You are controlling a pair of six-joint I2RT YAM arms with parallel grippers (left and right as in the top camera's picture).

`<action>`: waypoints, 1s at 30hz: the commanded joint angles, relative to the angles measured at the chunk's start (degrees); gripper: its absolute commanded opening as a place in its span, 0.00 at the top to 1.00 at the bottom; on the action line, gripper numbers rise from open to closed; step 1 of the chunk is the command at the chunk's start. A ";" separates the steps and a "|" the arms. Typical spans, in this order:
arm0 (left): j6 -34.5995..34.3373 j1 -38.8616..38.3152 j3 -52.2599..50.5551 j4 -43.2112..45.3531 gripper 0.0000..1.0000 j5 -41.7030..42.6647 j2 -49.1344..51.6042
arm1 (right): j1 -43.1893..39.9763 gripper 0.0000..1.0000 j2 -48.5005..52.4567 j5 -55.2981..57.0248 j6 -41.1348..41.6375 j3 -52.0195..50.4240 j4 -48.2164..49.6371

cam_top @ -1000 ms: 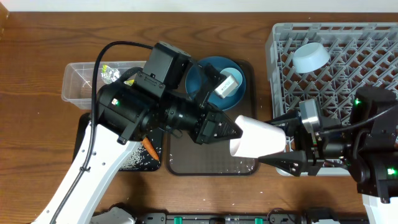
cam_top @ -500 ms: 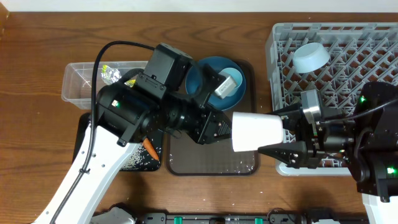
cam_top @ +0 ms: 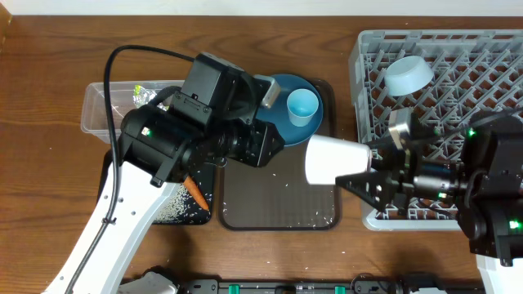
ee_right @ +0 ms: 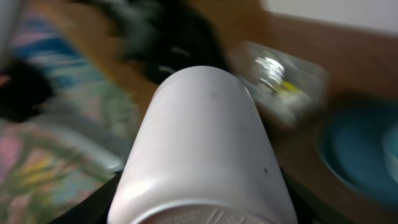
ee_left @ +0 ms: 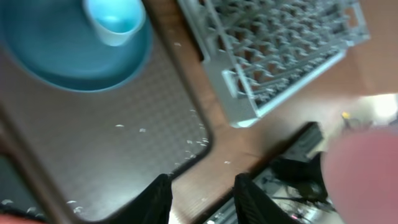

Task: Sort waste into correct bins and load items into the dishwasher rack
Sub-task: 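Grasp the pink cup with the right gripper and release the left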

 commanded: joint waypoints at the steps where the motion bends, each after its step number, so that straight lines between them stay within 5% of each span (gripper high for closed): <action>1: -0.55 0.26 -0.24 -0.26 0.53 -8.92 0.00 | 0.20 0.68 0.48 24.79 8.20 0.94 -4.37; 10: -0.55 0.24 -0.24 -0.35 0.15 -10.69 0.00 | 0.11 0.70 1.40 59.91 18.91 0.94 -13.16; 30: -0.52 0.24 -0.24 -0.35 0.06 -10.69 0.00 | -6.56 0.73 26.25 65.96 18.16 19.67 -27.41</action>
